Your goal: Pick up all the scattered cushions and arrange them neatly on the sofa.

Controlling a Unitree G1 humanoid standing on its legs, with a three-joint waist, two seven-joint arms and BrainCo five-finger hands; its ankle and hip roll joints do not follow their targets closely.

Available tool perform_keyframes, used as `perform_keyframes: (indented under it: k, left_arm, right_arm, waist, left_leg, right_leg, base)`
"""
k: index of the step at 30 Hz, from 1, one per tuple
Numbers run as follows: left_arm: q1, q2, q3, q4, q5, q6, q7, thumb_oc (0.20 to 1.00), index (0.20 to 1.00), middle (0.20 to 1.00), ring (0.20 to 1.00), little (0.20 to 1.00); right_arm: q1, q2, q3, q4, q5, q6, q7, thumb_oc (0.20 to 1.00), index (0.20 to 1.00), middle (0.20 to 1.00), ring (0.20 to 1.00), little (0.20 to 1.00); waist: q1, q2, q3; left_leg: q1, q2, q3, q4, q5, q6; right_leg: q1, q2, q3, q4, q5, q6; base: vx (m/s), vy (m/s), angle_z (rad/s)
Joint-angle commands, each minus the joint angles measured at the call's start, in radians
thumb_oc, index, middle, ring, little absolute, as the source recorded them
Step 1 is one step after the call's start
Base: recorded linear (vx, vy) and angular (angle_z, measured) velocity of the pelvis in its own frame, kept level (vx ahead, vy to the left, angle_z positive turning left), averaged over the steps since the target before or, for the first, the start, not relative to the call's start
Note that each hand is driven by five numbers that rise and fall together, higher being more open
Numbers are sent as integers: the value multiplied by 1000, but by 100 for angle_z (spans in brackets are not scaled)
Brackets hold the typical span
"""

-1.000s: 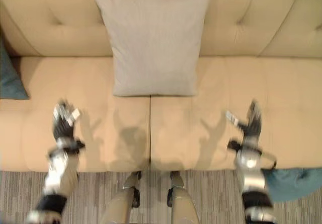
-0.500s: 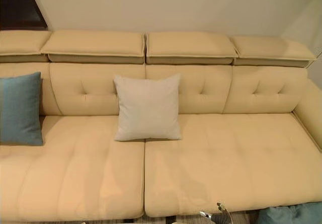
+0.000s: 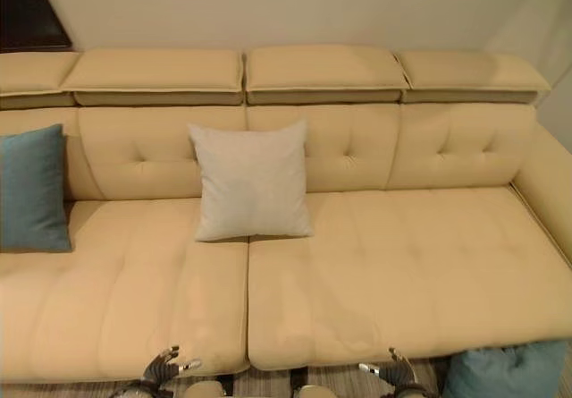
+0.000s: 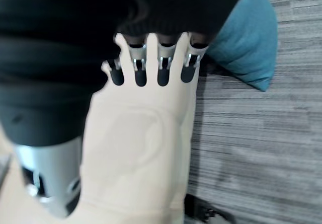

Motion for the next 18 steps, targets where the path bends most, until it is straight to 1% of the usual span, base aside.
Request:
perform_keyframes:
  k: [1,3,4,5,6,7,8,9,11,12,13,14,16,17,18]
  left_arm:
    - [-14,16,-14,-41,9,-19,-7,1000,1000,1000,1000,1000]
    - [-30,22,-23,-34,19,-20,-3,1000,1000,1000,1000,1000]
    - [-31,21,-23,-34,19,-20,-3,1000,1000,1000,1000,1000]
    - [-39,18,-17,-22,21,-20,4,1000,1000,1000,1000,1000]
    - [-39,18,-17,-22,21,-20,4,1000,1000,1000,1000,1000]
    - [-44,17,-1,2,23,-18,13,1000,1000,1000,1000,1000]
    - [-45,19,5,11,23,-19,19,1000,1000,1000,1000,1000]
    - [-45,19,5,11,23,-19,19,1000,1000,1000,1000,1000]
    - [-46,28,11,19,29,-11,20,1000,1000,1000,1000,1000]
    - [-47,30,14,28,35,-8,19,1000,1000,1000,1000,1000]
    - [-46,36,20,46,43,-3,17,1000,1000,1000,1000,1000]
    - [-46,35,20,46,43,-3,17,1000,1000,1000,1000,1000]
    - [-39,41,32,62,52,4,13,1000,1000,1000,1000,1000]
    - [-36,42,37,70,54,6,14,1000,1000,1000,1000,1000]
    - [-29,43,36,72,57,6,15,1000,1000,1000,1000,1000]
  right_arm:
    - [-51,1,-16,9,-12,4,2,1000,1000,1000,1000,1000]
    - [-61,9,-15,15,-20,15,-1,1000,1000,1000,1000,1000]
    - [-62,9,-15,15,-20,15,-1,1000,1000,1000,1000,1000]
    - [-72,19,-10,25,-29,19,-10,1000,1000,1000,1000,1000]
    - [-73,19,-10,25,-29,19,-10,1000,1000,1000,1000,1000]
    - [-81,29,-5,33,-38,29,-10,1000,1000,1000,1000,1000]
    - [-84,34,-3,31,-40,30,-11,1000,1000,1000,1000,1000]
    - [-85,34,-3,31,-40,30,-11,1000,1000,1000,1000,1000]
    - [-93,36,3,31,-40,31,-11,1000,1000,1000,1000,1000]
    - [-93,39,4,33,-38,30,-11,1000,1000,1000,1000,1000]
    - [-90,41,1,41,-35,28,-11,1000,1000,1000,1000,1000]
    - [-90,41,1,41,-35,28,-11,1000,1000,1000,1000,1000]
    - [-83,48,-9,51,-21,22,-8,1000,1000,1000,1000,1000]
    - [-80,56,-15,54,-14,20,-8,1000,1000,1000,1000,1000]
    - [-75,59,-16,53,-13,22,-9,1000,1000,1000,1000,1000]
  waist:
    - [7,-10,16]
    - [1,-10,20]
    - [2,-10,20]
    - [5,-13,22]
    - [6,-14,22]
    - [13,-19,27]
    - [16,-22,36]
    - [17,-22,36]
    - [31,-19,51]
    - [36,-16,52]
    - [48,-6,49]
    - [48,-6,51]
    - [64,-4,31]
    - [86,-12,16]
    - [97,-23,7]
  left_leg:
    - [69,-31,12,-100,-26,37]
    - [83,-42,26,-144,-27,53]
    - [84,-42,27,-146,-26,53]
    - [90,-55,36,-183,-15,64]
    - [90,-55,37,-185,-14,64]
    - [94,-67,51,-209,-6,76]
    - [91,-69,59,-211,2,80]
    - [91,-70,60,-211,2,80]
    - [76,-64,72,-214,19,92]
    - [72,-60,79,-218,26,96]
    - [61,-54,89,-228,45,105]
    - [65,-54,89,-228,43,105]
    - [57,-44,102,-251,60,103]
    - [47,-40,122,-261,71,96]
    - [44,-44,134,-271,76,91]
  right_leg:
    - [-26,-2,56,64,-57,122]
    - [-67,-13,71,77,-32,139]
    - [-68,-13,72,77,-32,139]
    - [-99,-31,75,73,-1,163]
    - [-100,-31,76,74,-1,163]
    - [-129,-42,74,75,23,185]
    - [-149,-50,67,90,43,195]
    - [-150,-50,68,90,43,195]
    - [-154,-51,42,142,0,189]
    - [-146,-49,30,174,-21,180]
    - [-121,-42,0,240,-65,161]
    - [-119,-42,0,244,-69,161]
    - [-76,-38,-31,269,-106,151]
    - [-19,-43,-72,239,-124,157]
    - [5,-45,-92,204,-125,154]
  base:
    - [-139,229,-22]
    - [-127,181,-26]
    - [-187,244,-37]
    - [-119,153,-39]
    - [-236,273,-38]
    - [-187,160,-28]
    - [-187,160,-59]
    - [-152,82,-77]
    - [-185,83,-67]
    - [-249,107,-29]
    - [-174,79,-16]
    - [-160,65,-21]
    - [-117,-10,-35]
    - [-128,-65,-37]
    - [-106,-97,-31]
